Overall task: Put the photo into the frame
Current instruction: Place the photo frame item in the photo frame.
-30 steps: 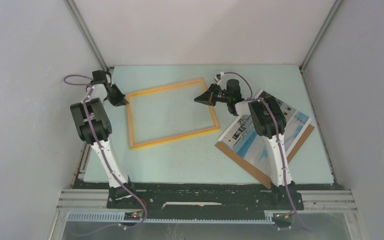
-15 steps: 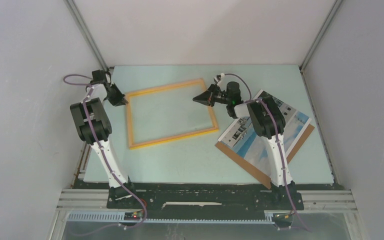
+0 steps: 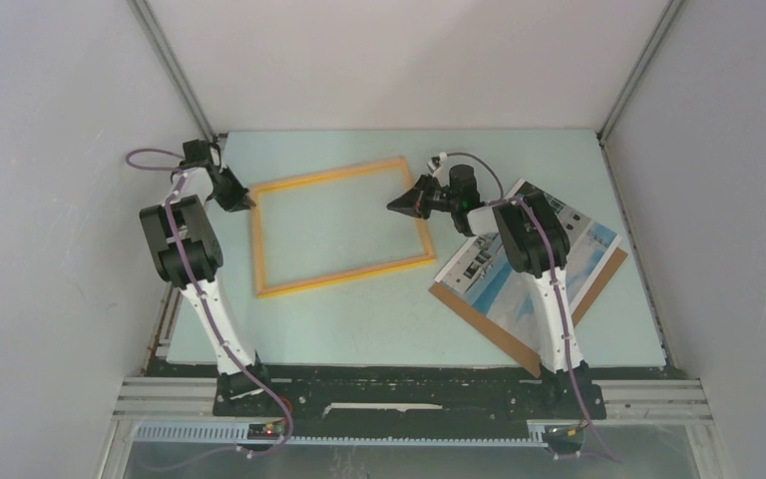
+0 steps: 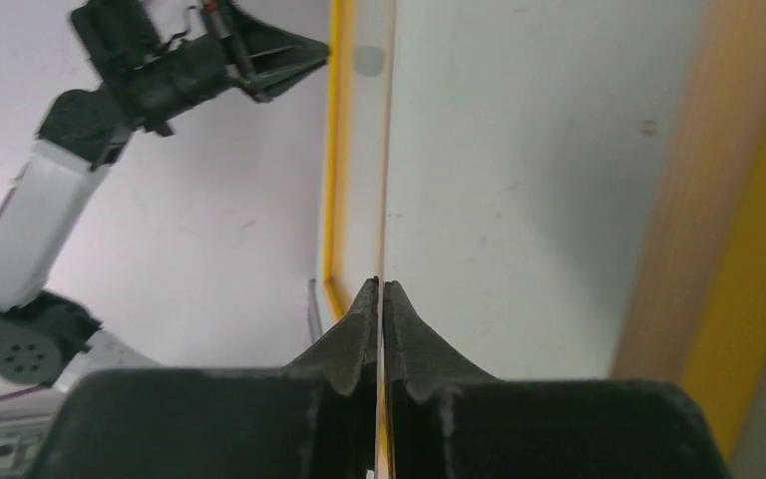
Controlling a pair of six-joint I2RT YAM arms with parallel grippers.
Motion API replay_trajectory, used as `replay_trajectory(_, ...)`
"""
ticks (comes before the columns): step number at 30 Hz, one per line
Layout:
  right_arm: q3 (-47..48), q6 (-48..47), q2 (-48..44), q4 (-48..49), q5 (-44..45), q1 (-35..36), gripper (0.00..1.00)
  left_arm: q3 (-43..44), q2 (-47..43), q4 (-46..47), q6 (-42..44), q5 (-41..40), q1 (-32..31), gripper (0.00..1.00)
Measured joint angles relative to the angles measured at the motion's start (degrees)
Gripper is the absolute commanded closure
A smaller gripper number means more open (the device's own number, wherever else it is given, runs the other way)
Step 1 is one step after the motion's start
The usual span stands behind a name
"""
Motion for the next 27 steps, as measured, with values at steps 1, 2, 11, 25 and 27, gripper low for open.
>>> replay_trajectory(1,0.0,-1.1,-0.1,-1.8,0.4,0.0,0.88,0.0,0.0,0.0,0.0,0.0,0.0,0.94)
replay_trajectory(2,0.0,-2.4,-0.3,-4.1,1.1,0.0,0.84,0.0,0.0,0.0,0.0,0.0,0.0,0.93)
replay_trajectory(11,3.6,-10.8,-1.7,-19.5,2.9,0.4,0.59,0.0,0.0,0.0,0.0,0.0,0.0,0.92)
replay_trajectory(25,12.9,-27.7,-7.1,-51.5,13.6,1.1,0.17,0.0,0.0,-0.2,0.0,0.0,0.0,0.89)
replay_trajectory(27,15.0,-30.1,-7.5,-56.5,16.3,1.6,0.16,0.0,0.0,-0.2,0.0,0.0,0.0,0.87)
